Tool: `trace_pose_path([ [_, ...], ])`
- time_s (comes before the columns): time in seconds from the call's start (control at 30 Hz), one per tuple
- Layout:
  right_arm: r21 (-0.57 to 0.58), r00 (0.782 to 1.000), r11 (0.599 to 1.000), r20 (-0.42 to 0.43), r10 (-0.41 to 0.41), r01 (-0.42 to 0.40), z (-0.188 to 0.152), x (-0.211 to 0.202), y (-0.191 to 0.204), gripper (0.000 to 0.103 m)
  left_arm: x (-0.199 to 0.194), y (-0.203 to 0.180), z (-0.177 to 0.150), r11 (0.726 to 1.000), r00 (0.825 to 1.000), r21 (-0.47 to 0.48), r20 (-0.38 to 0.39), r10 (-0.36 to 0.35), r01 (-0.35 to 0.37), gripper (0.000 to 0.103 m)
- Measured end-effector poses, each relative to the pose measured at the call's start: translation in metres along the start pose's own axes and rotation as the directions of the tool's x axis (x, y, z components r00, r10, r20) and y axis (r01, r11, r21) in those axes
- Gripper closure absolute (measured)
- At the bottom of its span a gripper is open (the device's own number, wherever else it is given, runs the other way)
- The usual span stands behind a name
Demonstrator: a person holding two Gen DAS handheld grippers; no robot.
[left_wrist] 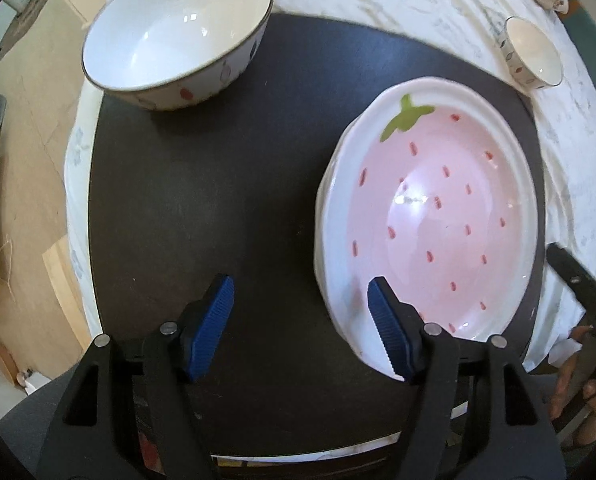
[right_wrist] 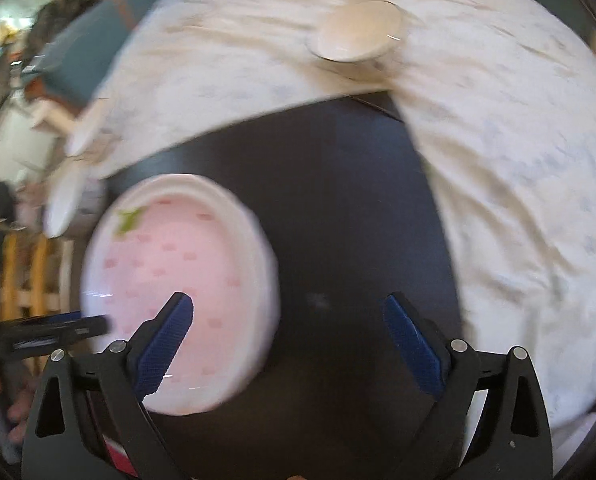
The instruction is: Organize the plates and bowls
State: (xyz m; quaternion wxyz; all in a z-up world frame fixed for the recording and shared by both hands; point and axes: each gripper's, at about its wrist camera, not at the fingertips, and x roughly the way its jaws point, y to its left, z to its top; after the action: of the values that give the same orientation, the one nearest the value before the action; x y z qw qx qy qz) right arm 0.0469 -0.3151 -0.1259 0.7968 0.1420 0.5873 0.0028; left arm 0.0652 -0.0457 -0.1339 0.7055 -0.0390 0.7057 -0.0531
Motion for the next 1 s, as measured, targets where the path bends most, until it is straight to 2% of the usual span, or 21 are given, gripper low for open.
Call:
trace_pose_path([
  [0.1,-0.005,0.999,1.000,-0.040,0.004,-0.004,-0.003,0.015,0.005,0.005,-0.004,-0.006,0.000,0.999,0.999,0.024,0.027,0.030,-0.030,0.037],
  [0.17,-0.093,0.997,0.994,-0.045,-0.067,0.063,-0.008,0.024,0.021,0.005,-0.001,-0.009,0.001,0.998,0.998,0.038,0.026,0.055,-0.056,0.037],
  [0.2,-0.150,0.991,0.981,-0.033,-0.131,0.124,-0.011,0.028,0.030,0.005,0.002,-0.008,0.002,0.998,0.998,0.034,0.016,0.057,-0.058,0.037],
  [0.23,-0.233,0.973,0.947,-0.007,-0.229,0.221,-0.015,0.034,0.041,0.004,0.005,-0.006,0.000,0.998,0.998,0.032,0.011,0.056,-0.056,0.037],
  [0.33,-0.339,0.957,0.896,0.052,-0.286,0.286,-0.023,0.036,0.059,0.003,0.011,-0.001,-0.001,0.999,0.999,0.007,-0.009,0.032,-0.032,0.035],
  [0.43,-0.381,0.948,0.869,0.087,-0.307,0.317,-0.029,0.038,0.069,0.002,0.008,-0.003,-0.002,0.999,0.999,0.016,0.002,0.036,-0.036,0.035],
  [0.5,-0.385,0.950,0.869,0.089,-0.300,0.310,-0.030,0.037,0.071,0.002,0.003,-0.006,-0.004,0.999,0.999,0.018,0.027,0.027,-0.027,0.035],
  [0.6,-0.367,0.965,0.892,0.116,-0.236,0.263,-0.032,0.022,0.071,0.002,-0.010,-0.010,-0.011,0.998,0.994,0.042,0.098,0.042,-0.046,0.035],
  [0.7,-0.346,0.970,0.909,0.149,-0.190,0.231,-0.033,0.008,0.073,0.000,-0.023,-0.017,-0.015,0.994,0.986,0.081,0.157,0.061,-0.074,0.035],
  [0.8,-0.344,0.975,0.915,0.140,-0.171,0.210,-0.038,0.010,0.073,0.000,-0.034,-0.017,-0.019,0.990,0.971,0.098,0.226,0.075,-0.099,0.035],
  [0.9,-0.323,0.977,0.925,0.138,-0.164,0.201,-0.044,0.010,0.069,0.000,-0.048,-0.010,-0.020,0.983,0.939,0.093,0.323,0.121,-0.159,0.035],
  [1.0,-0.287,0.974,0.941,0.188,-0.129,0.180,-0.046,-0.003,0.065,0.000,-0.061,0.002,-0.024,0.981,0.910,0.073,0.392,0.138,-0.180,0.035],
])
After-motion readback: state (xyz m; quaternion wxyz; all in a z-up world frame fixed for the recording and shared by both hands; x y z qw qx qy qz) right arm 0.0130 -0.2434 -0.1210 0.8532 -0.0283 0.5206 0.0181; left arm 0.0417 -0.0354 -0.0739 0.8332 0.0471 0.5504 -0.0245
